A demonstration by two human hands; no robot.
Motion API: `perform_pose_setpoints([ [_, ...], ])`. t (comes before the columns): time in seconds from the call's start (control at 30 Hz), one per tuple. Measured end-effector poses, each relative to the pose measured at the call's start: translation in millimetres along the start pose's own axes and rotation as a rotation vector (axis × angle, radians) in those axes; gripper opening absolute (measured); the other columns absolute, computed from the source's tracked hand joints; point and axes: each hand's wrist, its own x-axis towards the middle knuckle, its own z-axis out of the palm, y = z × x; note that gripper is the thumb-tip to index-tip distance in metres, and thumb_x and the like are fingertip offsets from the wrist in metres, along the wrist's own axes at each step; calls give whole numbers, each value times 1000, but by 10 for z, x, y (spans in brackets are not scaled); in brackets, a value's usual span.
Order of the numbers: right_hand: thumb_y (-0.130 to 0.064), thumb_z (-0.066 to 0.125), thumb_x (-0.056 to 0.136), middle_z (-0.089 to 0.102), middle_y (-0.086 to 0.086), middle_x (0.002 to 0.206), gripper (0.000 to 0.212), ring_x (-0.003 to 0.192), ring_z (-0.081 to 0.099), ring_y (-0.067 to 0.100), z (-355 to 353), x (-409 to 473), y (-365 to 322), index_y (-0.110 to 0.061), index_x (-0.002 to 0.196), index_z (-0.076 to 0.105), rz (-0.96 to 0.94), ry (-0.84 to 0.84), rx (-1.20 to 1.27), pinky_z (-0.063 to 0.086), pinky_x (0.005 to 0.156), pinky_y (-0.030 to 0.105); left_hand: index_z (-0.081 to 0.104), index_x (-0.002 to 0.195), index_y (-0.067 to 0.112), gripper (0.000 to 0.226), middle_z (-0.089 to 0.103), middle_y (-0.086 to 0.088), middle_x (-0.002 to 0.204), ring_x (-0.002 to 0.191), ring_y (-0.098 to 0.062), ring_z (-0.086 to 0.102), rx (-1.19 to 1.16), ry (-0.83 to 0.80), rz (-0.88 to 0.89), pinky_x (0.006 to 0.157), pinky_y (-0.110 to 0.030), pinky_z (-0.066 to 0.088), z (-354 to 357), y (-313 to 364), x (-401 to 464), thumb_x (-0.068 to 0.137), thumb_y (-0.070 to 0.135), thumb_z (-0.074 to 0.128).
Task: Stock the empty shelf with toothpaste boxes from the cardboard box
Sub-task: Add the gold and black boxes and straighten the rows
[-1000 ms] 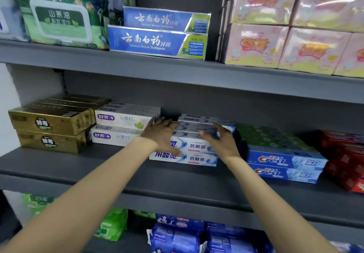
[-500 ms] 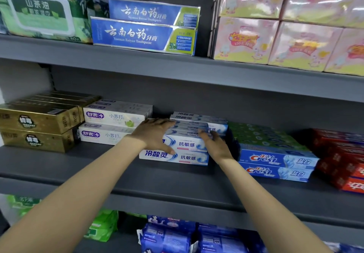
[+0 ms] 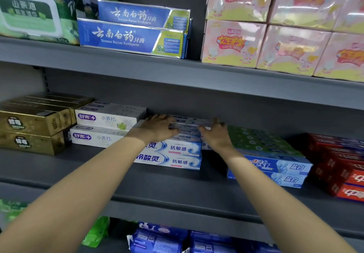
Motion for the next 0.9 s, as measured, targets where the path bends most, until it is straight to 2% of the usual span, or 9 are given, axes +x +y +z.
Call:
perform_pose_setpoints([
  [0.1, -54, 35, 93, 22, 16, 154, 69, 138, 22, 36, -149, 328, 75, -13, 148, 25, 55, -17, -237, 23, 115, 42, 23, 149, 30, 55, 15, 5, 159, 145, -20, 15, -61, -59, 35, 117, -37, 14, 56, -28, 40, 99, 52, 25],
  [0.17, -54, 32, 96, 25, 13, 155, 65, 140, 26, 33, -186, 456, 99, -15, 148, 27, 50, -75, -250, 22, 116, 41, 19, 150, 30, 57, 13, 5, 159, 146, -19, 12, -69, -50, 27, 118, -37, 12, 98, -51, 64, 98, 54, 24],
  [0.37, -22, 37, 100, 48, 17, 140, 39, 129, 43, 34, -82, 546, 27, -2, 131, 51, -22, -179, -294, 33, 109, 41, 14, 151, 32, 57, 12, 4, 159, 146, -17, 9, -56, -5, 47, 117, -37, 8, 124, -57, 91, 99, 52, 25],
  [0.43, -15, 37, 100, 49, 17, 139, 37, 127, 45, 33, -40, 523, -24, 0, 130, 53, -50, -224, -230, 35, 108, 36, 13, 151, 33, 57, 12, 5, 159, 146, -17, 9, -63, -11, 60, 117, -39, 7, 125, -66, 103, 99, 52, 24],
  [0.53, -8, 37, 100, 50, 10, 139, 35, 126, 47, 26, 3, 553, -72, -7, 131, 54, -73, -239, -97, 35, 105, 27, 17, 151, 31, 58, 14, 5, 159, 146, -18, 11, -76, -20, 38, 116, -39, 10, 131, -76, 113, 98, 55, 25],
  [0.63, -4, 38, 98, 52, 10, 136, 36, 123, 50, 26, 43, 563, -77, -8, 130, 55, -30, -229, 30, 38, 106, 29, 18, 151, 28, 61, 14, 4, 159, 146, -18, 12, -58, -7, 26, 117, -37, 11, 141, -78, 131, 97, 56, 25],
  [0.73, 2, 35, 95, 53, 10, 133, 39, 120, 52, 26, 93, 572, -72, -6, 129, 54, -2, -240, 125, 40, 107, 36, 16, 151, 28, 60, 11, 5, 159, 146, -17, 11, -60, -21, 29, 117, -38, 10, 146, -74, 134, 97, 55, 24],
  [0.83, -2, 38, 96, 50, 10, 137, 39, 123, 49, 26, 13, 555, -87, -7, 133, 50, -64, -276, 6, 37, 108, 32, 17, 151, 28, 61, 12, 5, 159, 146, -17, 12, -73, -31, 23, 117, -38, 10, 134, -60, 112, 97, 55, 25],
  [0.9, -3, 34, 97, 43, 12, 143, 41, 129, 43, 27, -55, 541, -71, -5, 138, 43, -123, -222, -184, 33, 106, 29, 16, 151, 28, 61, 11, 6, 159, 146, -17, 11, -71, -31, 20, 117, -37, 10, 125, -57, 106, 97, 55, 25],
])
